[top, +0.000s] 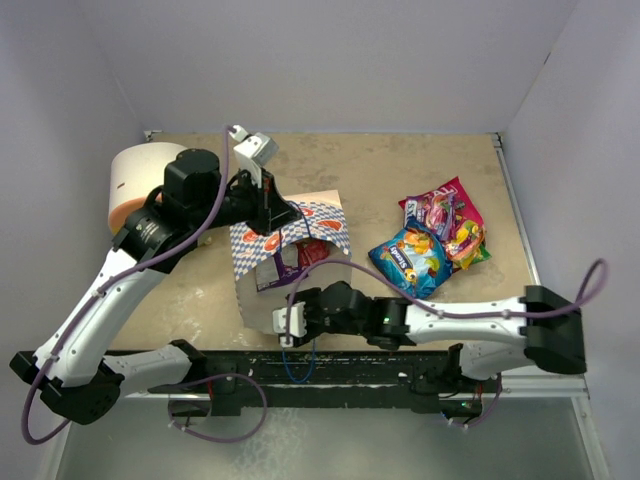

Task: Take the snacks out of the paper bag
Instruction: Take out the snack from the paper bag.

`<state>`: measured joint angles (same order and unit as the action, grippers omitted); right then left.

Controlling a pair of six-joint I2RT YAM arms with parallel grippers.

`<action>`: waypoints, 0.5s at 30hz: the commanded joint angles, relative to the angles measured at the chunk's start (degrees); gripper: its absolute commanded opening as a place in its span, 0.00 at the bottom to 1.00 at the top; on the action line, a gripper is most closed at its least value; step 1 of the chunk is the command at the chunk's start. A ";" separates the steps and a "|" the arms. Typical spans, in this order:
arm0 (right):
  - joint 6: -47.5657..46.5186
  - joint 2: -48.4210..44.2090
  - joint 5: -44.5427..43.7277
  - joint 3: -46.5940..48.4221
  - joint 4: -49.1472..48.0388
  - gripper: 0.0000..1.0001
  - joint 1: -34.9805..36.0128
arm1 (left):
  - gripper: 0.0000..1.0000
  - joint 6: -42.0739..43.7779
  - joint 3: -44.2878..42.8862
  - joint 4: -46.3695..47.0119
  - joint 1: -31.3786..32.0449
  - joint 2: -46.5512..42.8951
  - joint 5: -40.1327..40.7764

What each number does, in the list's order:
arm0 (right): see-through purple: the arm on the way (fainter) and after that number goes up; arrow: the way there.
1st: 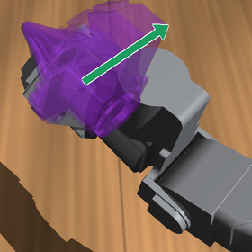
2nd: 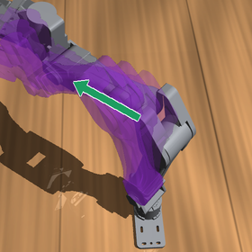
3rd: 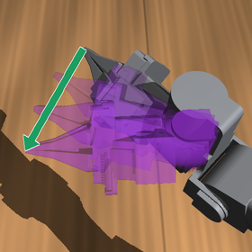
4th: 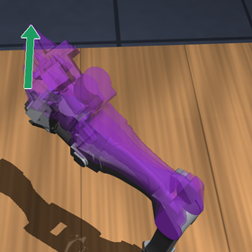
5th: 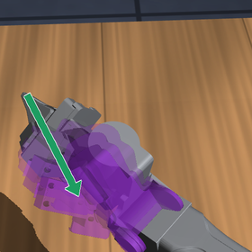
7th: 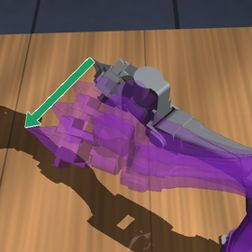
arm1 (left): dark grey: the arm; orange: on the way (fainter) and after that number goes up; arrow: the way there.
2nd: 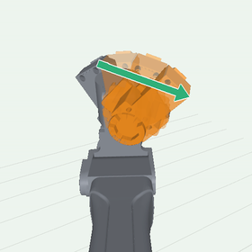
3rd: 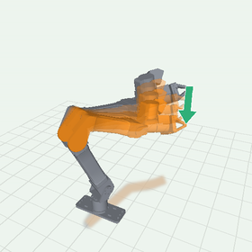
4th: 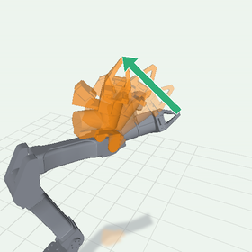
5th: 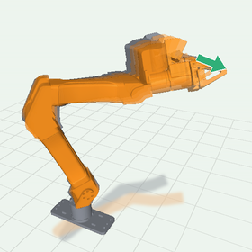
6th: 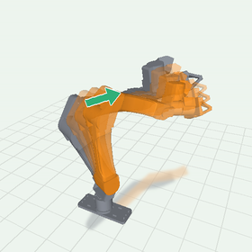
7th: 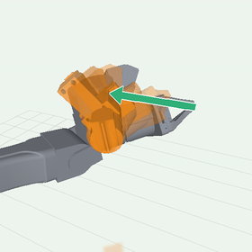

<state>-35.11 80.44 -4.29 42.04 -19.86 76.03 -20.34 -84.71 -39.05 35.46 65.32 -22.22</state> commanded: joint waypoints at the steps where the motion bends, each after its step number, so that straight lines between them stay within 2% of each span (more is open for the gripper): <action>1: -11.28 6.31 -5.66 -0.70 -17.12 0.57 -2.86 | 0.00 1.37 -3.49 1.32 -0.09 0.63 1.20; 4: -10.92 8.14 0.87 0.78 -16.08 0.57 -6.48 | 0.00 1.28 -3.82 0.82 -0.05 0.55 1.50; 7: -12.41 10.30 3.77 1.44 -16.83 0.59 -8.56 | 0.00 0.89 -3.51 0.84 -0.03 0.16 2.13; 15: -18.01 18.88 7.10 6.66 -14.15 0.61 -9.93 | 0.00 1.03 -5.39 -0.60 -0.08 1.38 1.48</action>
<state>-49.56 96.97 -0.40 44.97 -32.80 65.98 -19.94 -86.24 -39.48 35.46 66.35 -20.78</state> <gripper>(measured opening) 0.606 0.013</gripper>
